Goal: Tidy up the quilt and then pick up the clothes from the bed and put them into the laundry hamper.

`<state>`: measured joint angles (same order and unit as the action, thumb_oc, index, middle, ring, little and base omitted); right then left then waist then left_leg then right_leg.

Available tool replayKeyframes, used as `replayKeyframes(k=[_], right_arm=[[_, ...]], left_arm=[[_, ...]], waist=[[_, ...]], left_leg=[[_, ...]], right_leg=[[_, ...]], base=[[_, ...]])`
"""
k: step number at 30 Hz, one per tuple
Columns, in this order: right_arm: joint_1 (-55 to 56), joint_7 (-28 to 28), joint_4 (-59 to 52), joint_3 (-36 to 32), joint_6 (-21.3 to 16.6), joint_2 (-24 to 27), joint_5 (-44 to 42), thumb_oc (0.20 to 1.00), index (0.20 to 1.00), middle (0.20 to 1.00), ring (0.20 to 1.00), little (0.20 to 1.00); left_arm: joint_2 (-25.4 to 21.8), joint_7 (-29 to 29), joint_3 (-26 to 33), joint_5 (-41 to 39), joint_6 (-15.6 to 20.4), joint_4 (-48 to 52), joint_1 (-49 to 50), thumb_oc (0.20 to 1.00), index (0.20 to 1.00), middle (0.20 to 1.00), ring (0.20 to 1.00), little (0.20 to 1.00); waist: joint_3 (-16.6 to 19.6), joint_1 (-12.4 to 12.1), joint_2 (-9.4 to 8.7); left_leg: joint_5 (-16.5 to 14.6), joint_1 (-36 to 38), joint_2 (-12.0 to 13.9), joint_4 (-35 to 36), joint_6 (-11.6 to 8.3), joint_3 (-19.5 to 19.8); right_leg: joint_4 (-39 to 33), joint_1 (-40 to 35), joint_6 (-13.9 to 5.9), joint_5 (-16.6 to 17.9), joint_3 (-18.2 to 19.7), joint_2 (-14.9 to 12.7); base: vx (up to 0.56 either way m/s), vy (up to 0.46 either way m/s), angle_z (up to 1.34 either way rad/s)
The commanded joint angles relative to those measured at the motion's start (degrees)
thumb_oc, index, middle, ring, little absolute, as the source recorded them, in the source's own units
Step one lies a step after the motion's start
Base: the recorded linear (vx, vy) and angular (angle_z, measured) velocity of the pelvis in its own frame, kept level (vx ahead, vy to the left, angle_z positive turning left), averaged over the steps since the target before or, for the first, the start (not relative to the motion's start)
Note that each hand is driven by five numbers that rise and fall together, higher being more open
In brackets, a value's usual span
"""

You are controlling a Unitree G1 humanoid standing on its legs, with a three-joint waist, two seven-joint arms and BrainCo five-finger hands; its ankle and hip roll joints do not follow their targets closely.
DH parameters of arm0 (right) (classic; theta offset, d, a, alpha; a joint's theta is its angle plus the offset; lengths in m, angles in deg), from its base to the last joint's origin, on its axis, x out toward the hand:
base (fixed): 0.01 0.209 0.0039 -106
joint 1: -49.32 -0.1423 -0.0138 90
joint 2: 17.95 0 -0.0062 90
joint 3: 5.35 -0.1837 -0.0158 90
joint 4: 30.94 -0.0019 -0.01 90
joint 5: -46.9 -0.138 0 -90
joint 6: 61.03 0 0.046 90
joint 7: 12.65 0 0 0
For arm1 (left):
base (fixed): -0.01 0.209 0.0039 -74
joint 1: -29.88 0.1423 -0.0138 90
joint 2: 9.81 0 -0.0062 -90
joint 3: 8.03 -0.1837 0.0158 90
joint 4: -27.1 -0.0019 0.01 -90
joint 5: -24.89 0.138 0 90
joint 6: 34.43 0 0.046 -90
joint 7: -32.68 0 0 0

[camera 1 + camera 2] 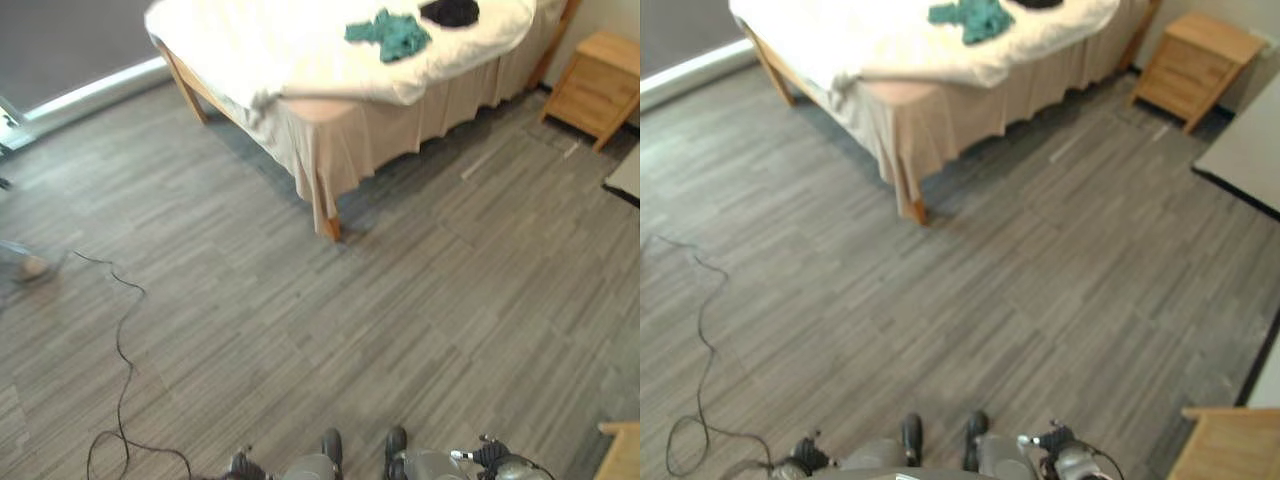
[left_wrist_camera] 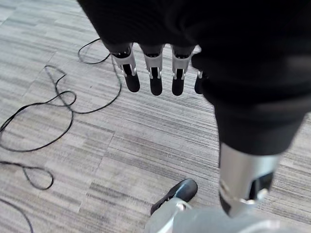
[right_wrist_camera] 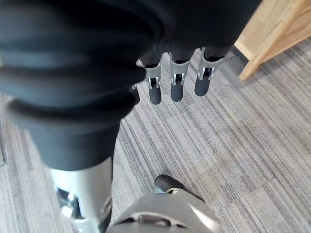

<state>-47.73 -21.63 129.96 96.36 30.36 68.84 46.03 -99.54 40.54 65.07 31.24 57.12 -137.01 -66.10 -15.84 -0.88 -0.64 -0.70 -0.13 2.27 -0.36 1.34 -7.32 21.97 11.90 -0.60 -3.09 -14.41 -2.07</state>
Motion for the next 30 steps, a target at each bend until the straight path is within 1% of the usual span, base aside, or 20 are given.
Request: replayKeyframes(k=[1,2,4,6,8,10,11,12,13,14,15,17,20,22,23,25,27,28,29,30], right_arm=[[1.70,-1.61,-1.48,-1.07,-0.34,-0.37,-4.67,1.000,1.000,1.000,1.000,1.000],[1.71,-1.62,-1.51,-1.08,-0.32,-0.34,-4.69,1.000,1.000,1.000,1.000,1.000],[2.17,-1.79,-2.08,-2.13,-0.75,-0.31,-6.26,1.000,1.000,1.000,1.000,1.000],[3.32,-1.63,-1.77,-2.89,-0.33,0.07,-6.48,1.000,1.000,1.000,1.000,1.000],[4.91,-1.06,-0.89,-3.22,-0.05,0.22,-5.84,1.000,1.000,1.000,1.000,1.000],[5.41,-1.01,-0.46,-3.00,0.08,0.26,-5.38,1.000,1.000,1.000,1.000,1.000],[5.35,-0.53,0.87,-1.48,0.11,0.75,-2.97,1.000,1.000,1.000,1.000,1.000],[5.33,-0.52,0.88,-1.46,0.10,0.73,-2.97,1.000,1.000,1.000,1.000,1.000],[5.15,-0.72,1.50,-0.23,0.02,0.84,-1.87,1.000,1.000,1.000,1.000,1.000],[5.12,-0.72,1.53,-0.22,0.01,0.81,-1.87,1.000,1.000,1.000,1.000,1.000],[3.67,-1.19,0.34,1.76,-0.21,1.59,-0.71,1.000,1.000,1.000,1.000,1.000],[2.23,-1.68,-0.30,2.35,-0.14,1.90,-0.68,1.000,1.000,1.000,1.000,1.000],[-0.23,-2.83,-1.38,4.73,-0.18,1.95,0.20,1.000,1.000,1.000,1.000,1.000],[-0.38,-3.32,-2.12,5.25,-0.79,1.78,-0.20,1.000,1.000,1.000,1.000,1.000],[-0.68,-3.46,-2.55,5.41,-0.83,2.13,-0.46,1.000,1.000,1.000,1.000,1.000],[-0.85,-3.51,-2.97,5.24,-0.76,2.26,-0.62,1.000,1.000,1.000,1.000,1.000],[-0.87,-3.62,-3.76,5.84,-0.82,1.25,0.07,1.000,1.000,1.000,1.000,1.000],[-0.53,-3.00,-3.33,6.97,-0.92,-0.03,1.67,1.000,1.000,1.000,1.000,1.000],[-0.54,-3.01,-3.32,6.95,-0.93,-0.04,1.67,1.000,1.000,1.000,1.000,1.000],[-0.17,-2.90,-3.39,6.66,-0.83,-0.74,2.23,1.000,1.000,1.000,1.000,1.000]], left_arm=[[-0.78,2.11,1.36,-0.89,0.23,-0.93,1.04,1.000,1.000,1.000,1.000,1.000],[-0.75,2.11,1.34,-0.90,0.24,-0.94,1.01,1.000,1.000,1.000,1.000,1.000],[-0.63,1.83,1.02,-0.23,0.30,-0.84,0.65,1.000,1.000,1.000,1.000,1.000],[-1.00,1.80,0.85,1.91,0.68,-0.88,-0.18,1.000,1.000,1.000,1.000,1.000],[-1.40,2.02,1.10,3.02,1.06,-1.34,-1.30,1.000,1.000,1.000,1.000,1.000],[-1.30,2.42,1.81,2.58,1.28,-1.58,-0.60,1.000,1.000,1.000,1.000,1.000],[-0.50,2.71,2.58,1.59,1.14,-1.83,0.12,1.000,1.000,1.000,1.000,1.000],[-0.52,2.71,2.60,1.59,1.13,-1.82,0.11,1.000,1.000,1.000,1.000,1.000],[-0.36,3.05,2.94,0.48,1.10,-1.41,0.05,1.000,1.000,1.000,1.000,1.000],[-0.39,3.05,2.95,0.47,1.09,-1.41,0.03,1.000,1.000,1.000,1.000,1.000],[-0.80,4.36,3.31,-2.18,0.94,1.84,-1.05,1.000,1.000,1.000,1.000,1.000],[-0.71,5.41,3.17,-3.03,1.02,2.94,-1.86,1.000,1.000,1.000,1.000,1.000],[-0.03,7.55,2.62,-4.36,1.60,4.85,-2.92,1.000,1.000,1.000,1.000,1.000],[0.66,8.12,2.33,-4.64,1.53,4.61,-2.58,1.000,1.000,1.000,1.000,1.000],[0.67,7.47,2.68,-4.84,1.14,3.91,-2.21,1.000,1.000,1.000,1.000,1.000],[0.40,7.29,2.79,-4.35,0.75,3.33,-2.19,1.000,1.000,1.000,1.000,1.000],[-0.72,6.86,3.21,-3.56,0.12,1.96,-2.34,1.000,1.000,1.000,1.000,1.000],[-1.95,6.53,4.10,-3.38,-0.30,0.37,-1.52,1.000,1.000,1.000,1.000,1.000],[-1.95,6.52,4.09,-3.38,-0.30,0.36,-1.53,1.000,1.000,1.000,1.000,1.000],[-2.52,6.38,4.41,-2.60,-0.77,-0.56,-1.25,1.000,1.000,1.000,1.000,1.000]], waist=[[-1.26,2.10,0.72],[-1.40,2.13,0.71],[-1.68,3.57,-0.09],[-1.85,5.76,-0.41],[-0.91,6.94,-0.27],[-0.40,7.03,-0.24],[0.70,7.22,1.10],[0.84,7.47,0.89],[0.74,6.59,1.13],[0.87,6.87,0.90],[-1.95,3.12,-2.10],[-2.96,1.81,-3.57],[-3.91,-2.65,-4.03],[-3.30,-4.69,-3.43],[-2.17,-5.94,-2.09],[-1.88,-6.66,-2.19],[-1.73,-7.44,-3.91],[-0.81,-8.64,-5.88],[-0.66,-8.72,-5.85],[-0.99,-8.00,-6.69]], left_leg=[[-5.99,7.10,2.36,1.33,-1.89,2.19],[-6.06,7.33,2.33,1.44,-1.92,2.23],[-7.89,10.24,2.14,2.93,-3.20,2.95],[-10.33,14.26,3.58,3.85,-5.77,4.04],[-13.92,17.51,5.33,3.25,-7.37,4.91],[-14.32,18.08,5.64,1.29,-7.46,5.26],[-9.42,16.23,7.42,-9.57,-9.15,5.94],[-9.18,15.95,7.21,-9.51,-9.15,6.22],[-3.47,13.06,7.93,-18.26,-9.96,6.17],[-3.24,12.73,7.71,-18.25,-9.96,6.49],[3.65,0.05,6.36,-43.79,-8.72,8.84],[1.89,-4.21,5.36,-47.42,-7.68,8.69],[-2.03,-12.76,3.54,-41.94,-7.02,5.94],[-1.96,-15.03,3.45,-28.33,-6.23,2.91],[1.92,-16.61,4.89,-14.26,-6.29,-0.28],[5.08,-16.55,5.30,-9.10,-6.61,-3.40],[5.25,-17.00,6.43,-10.41,-5.74,-7.91],[3.75,-14.38,4.31,-8.66,-3.29,-7.32],[3.97,-14.47,4.37,-8.45,-3.27,-7.39],[2.34,-12.40,3.68,-8.30,-2.34,-8.39]], right_leg=[[6.58,2.67,-13.24,6.52,-1.16,-11.51],[6.93,2.62,-13.23,6.20,-1.17,-11.59],[-1.99,3.46,-11.84,5.69,-3.58,-12.91],[-19.15,4.81,-11.97,9.33,-5.10,-13.22],[-22.76,6.58,-12.64,11.04,-4.59,-14.41],[-21.79,5.98,-11.96,12.05,-5.37,-13.91],[-20.89,3.87,-9.39,11.20,-5.88,-10.93],[-20.94,3.99,-9.36,11.28,-6.01,-11.22],[-21.22,1.44,-7.37,10.32,-6.65,-9.10],[-21.28,1.55,-7.34,10.40,-6.83,-9.40],[-24.45,-6.26,-3.08,8.16,-6.66,-7.62],[-25.31,-8.22,-2.72,7.07,-5.85,-7.67],[-26.25,-13.10,-3.21,2.88,-3.67,-6.26],[-26.65,-15.65,-4.25,0.64,-2.38,-5.42],[-26.97,-19.04,-5.31,-2.03,-2.40,-3.62],[-26.97,-20.83,-5.61,-3.25,-2.50,-3.07],[-24.24,-23.30,-5.21,-6.04,-2.73,-2.04],[-15.59,-22.37,-6.52,-6.08,-3.20,-2.42],[-15.60,-22.14,-6.50,-5.94,-3.11,-2.36],[-8.20,-20.01,-9.22,-3.58,-4.58,-3.80]], base=[[0.22,0.042,-0.36],[0.27,-0.019,-0.20],[0.48,-0.148,-0.01],[0.71,-0.260,0.20],[0.65,-0.222,0.45],[0.52,-0.152,0.36],[0.50,-0.158,0.25],[0.52,-0.226,0.16],[0.17,-0.112,-0.01],[0.52,-0.460,-0.14],[0.33,-0.356,-0.16],[0.38,-0.270,-0.18],[0.50,-0.026,-0.36],[0.66,0.160,-0.45],[0.61,0.181,-0.29],[0.46,0.092,0.03],[0.59,0.033,-0.25],[0.53,0.063,-0.40],[0.51,0.109,-0.20],[0.15,0.046,0.13]])
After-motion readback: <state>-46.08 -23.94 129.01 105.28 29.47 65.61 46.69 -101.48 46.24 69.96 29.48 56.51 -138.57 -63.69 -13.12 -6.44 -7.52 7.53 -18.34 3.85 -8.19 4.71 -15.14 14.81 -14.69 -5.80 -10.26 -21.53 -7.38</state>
